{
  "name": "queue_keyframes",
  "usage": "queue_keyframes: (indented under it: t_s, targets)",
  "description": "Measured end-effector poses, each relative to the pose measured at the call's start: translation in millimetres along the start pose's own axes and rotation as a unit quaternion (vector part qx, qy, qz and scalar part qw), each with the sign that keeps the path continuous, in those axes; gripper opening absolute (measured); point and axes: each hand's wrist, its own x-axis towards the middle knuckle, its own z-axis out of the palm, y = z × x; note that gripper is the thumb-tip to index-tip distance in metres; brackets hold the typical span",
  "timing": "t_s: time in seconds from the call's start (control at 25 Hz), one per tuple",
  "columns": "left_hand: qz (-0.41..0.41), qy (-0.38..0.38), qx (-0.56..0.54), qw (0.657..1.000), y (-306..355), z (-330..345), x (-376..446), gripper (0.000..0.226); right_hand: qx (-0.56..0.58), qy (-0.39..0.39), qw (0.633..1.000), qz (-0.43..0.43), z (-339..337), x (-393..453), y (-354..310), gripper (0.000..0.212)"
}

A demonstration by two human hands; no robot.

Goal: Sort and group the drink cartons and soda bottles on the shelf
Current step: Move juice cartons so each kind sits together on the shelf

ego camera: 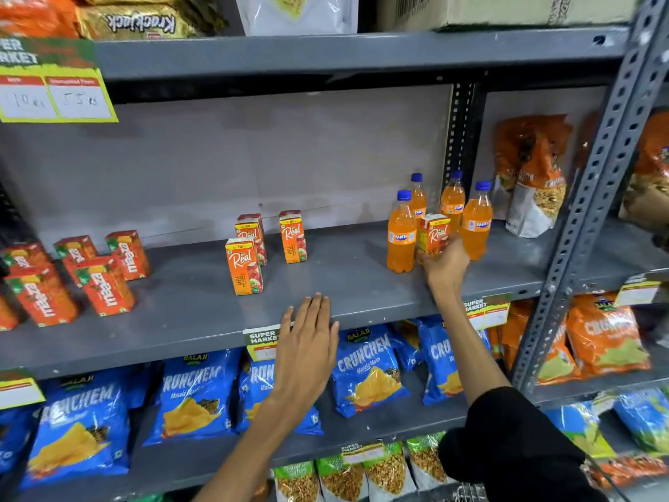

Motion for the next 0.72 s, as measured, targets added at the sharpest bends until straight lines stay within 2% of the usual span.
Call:
queue_keyframes:
  t_s: [0.2, 0.36, 0.56, 0.72]
  targets:
    - [0.021, 0.005, -0.005, 1.0, -6.3, -6.6, -1.9, 0.051, 0.015, 0.027, 0.999, 0.015, -15.2, -35.1, -9.5, 0.06]
    - [0.009, 0.008, -0.015, 1.0, -20.7, -11.7, -8.5, 0.051, 0.04, 0.014, 0.999, 0.001, -15.2, -76.8, -24.3, 0.058]
    - [-0.025, 0.013, -0.011, 1.0, -59.8, -16.5, -18.6, 0.054, 0.068, -0.1, 0.992, -0.042, 31.5, -120.7, -56.7, 0.056]
    - [-0.025, 0.007, -0.003, 1.0, -74.9, -17.0, -22.5, 0.06, 0.046, -0.181, 0.981, -0.057, 85.0, -138.2, -87.8, 0.057]
